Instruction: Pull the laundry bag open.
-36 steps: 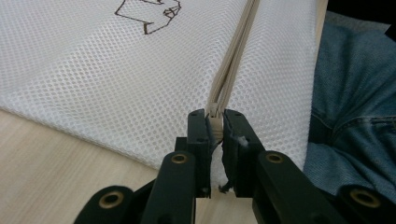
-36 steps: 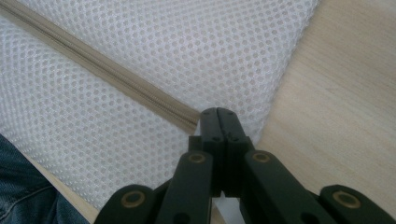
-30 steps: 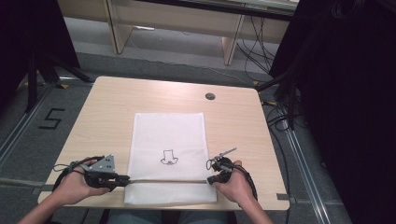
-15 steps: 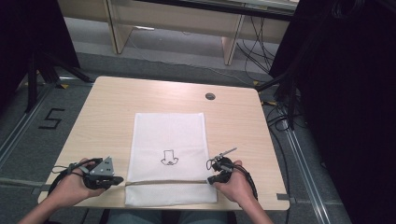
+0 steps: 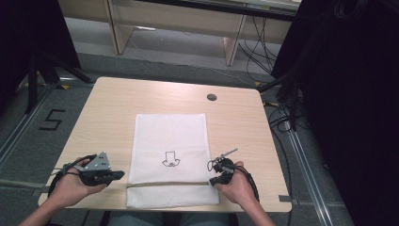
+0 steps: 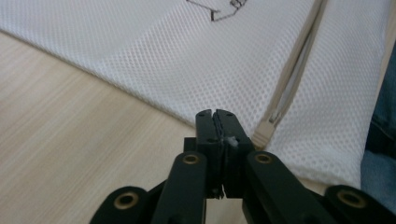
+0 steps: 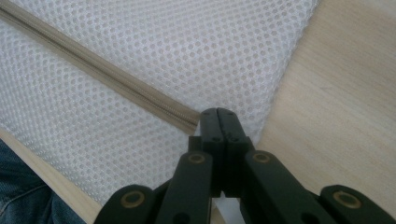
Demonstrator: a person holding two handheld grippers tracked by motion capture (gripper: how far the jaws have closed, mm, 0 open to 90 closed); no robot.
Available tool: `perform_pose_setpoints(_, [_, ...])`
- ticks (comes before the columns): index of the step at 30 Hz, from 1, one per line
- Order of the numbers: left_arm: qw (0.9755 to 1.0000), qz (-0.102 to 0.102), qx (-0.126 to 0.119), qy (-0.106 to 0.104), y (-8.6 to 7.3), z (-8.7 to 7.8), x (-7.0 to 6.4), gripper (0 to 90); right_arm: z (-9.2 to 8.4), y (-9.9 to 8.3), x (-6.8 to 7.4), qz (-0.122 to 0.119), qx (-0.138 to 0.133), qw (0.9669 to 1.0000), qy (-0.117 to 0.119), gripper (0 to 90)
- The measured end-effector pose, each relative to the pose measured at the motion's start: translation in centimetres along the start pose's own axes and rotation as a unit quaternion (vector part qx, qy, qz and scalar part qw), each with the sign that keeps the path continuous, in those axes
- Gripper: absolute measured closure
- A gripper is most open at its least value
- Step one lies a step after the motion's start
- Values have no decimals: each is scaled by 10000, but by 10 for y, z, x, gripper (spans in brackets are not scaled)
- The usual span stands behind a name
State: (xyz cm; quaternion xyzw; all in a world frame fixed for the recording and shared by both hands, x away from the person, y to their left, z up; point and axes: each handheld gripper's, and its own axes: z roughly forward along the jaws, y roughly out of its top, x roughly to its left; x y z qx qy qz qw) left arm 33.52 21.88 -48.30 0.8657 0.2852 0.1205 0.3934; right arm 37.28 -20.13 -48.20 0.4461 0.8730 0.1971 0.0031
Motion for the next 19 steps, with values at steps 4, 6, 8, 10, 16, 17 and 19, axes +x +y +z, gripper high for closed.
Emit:
perform_pose_setpoints(4, [9989,-224,-416,58,11,10,-3,758,0,-1,0,84,8,10000,-4,900])
perform_pose_setpoints(6, [9980,-292,-555,111,16,13,-3,678,0,-1,0,65,33,9999,-90,900])
perform_pose_setpoints(8, [9962,-472,-709,179,23,19,-3,638,0,-2,2,122,-86,9998,-119,900])
perform_pose_setpoints(10, [9944,-607,-834,225,28,27,1,542,-2,-3,2,85,-174,9998,-79,838])
perform_pose_setpoints(16, [9915,-986,-790,313,18,30,13,448,-15,-3,8,66,-599,9981,-99,718])
perform_pose_setpoints(17, [9906,-1062,-791,346,17,29,15,435,-17,-3,10,89,-636,9978,-164,706])
perform_pose_setpoints(19, [9898,-1117,-806,363,16,28,17,424,-18,-3,10,74,-648,9978,-110,697])
